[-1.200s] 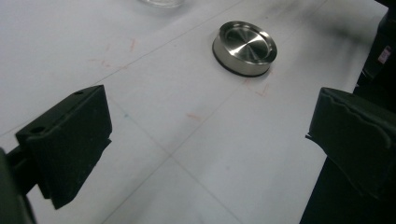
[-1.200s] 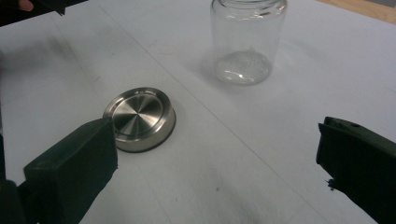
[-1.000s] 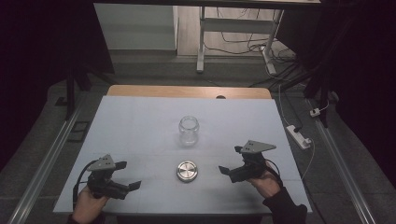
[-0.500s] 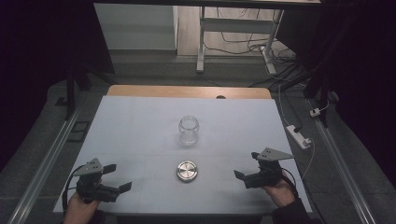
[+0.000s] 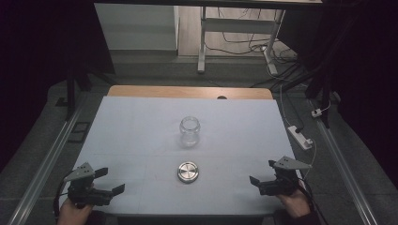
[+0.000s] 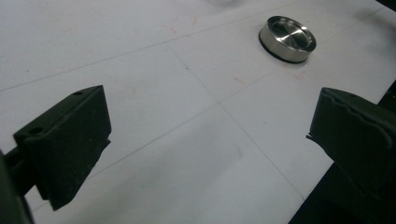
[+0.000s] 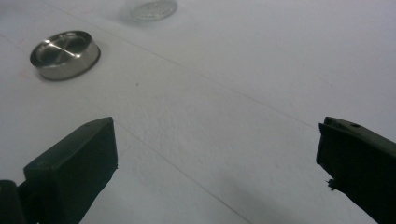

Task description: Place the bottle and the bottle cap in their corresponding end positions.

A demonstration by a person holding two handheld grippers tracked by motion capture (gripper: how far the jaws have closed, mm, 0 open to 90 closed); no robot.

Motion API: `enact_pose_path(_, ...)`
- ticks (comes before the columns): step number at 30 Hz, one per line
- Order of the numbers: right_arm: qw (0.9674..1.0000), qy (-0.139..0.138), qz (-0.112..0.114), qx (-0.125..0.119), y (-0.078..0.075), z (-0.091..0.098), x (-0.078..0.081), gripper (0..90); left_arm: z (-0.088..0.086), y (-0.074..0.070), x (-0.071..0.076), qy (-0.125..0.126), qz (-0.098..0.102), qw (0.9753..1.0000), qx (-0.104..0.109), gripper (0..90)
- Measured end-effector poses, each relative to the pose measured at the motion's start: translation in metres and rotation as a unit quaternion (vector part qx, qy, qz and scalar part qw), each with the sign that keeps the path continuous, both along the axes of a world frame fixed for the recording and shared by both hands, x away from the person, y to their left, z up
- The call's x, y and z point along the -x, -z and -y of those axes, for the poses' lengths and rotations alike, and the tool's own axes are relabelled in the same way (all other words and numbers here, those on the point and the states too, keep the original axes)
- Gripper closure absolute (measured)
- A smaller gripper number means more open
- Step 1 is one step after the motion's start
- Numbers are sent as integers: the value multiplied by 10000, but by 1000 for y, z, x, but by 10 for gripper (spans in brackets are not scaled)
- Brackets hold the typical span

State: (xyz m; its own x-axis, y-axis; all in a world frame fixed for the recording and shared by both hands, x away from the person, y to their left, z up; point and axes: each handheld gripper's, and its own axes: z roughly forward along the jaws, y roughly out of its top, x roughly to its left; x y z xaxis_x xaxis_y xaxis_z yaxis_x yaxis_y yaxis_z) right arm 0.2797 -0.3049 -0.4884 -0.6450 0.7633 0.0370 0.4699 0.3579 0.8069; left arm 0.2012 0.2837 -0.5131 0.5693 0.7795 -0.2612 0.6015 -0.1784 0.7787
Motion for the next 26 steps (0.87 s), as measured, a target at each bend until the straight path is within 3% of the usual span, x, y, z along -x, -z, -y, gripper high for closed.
enact_pose_path(8,9997,168,-120,131,6,10,7,0,-4,4,4,-125,-116,9998,-97,0)
enact_pose_path(21,9993,346,-124,89,5,22,19,0,-7,9,13,-291,-288,9985,-367,0)
enact_pose_path(26,9990,370,-181,172,5,21,19,0,-7,10,12,-309,-347,9984,-335,0)
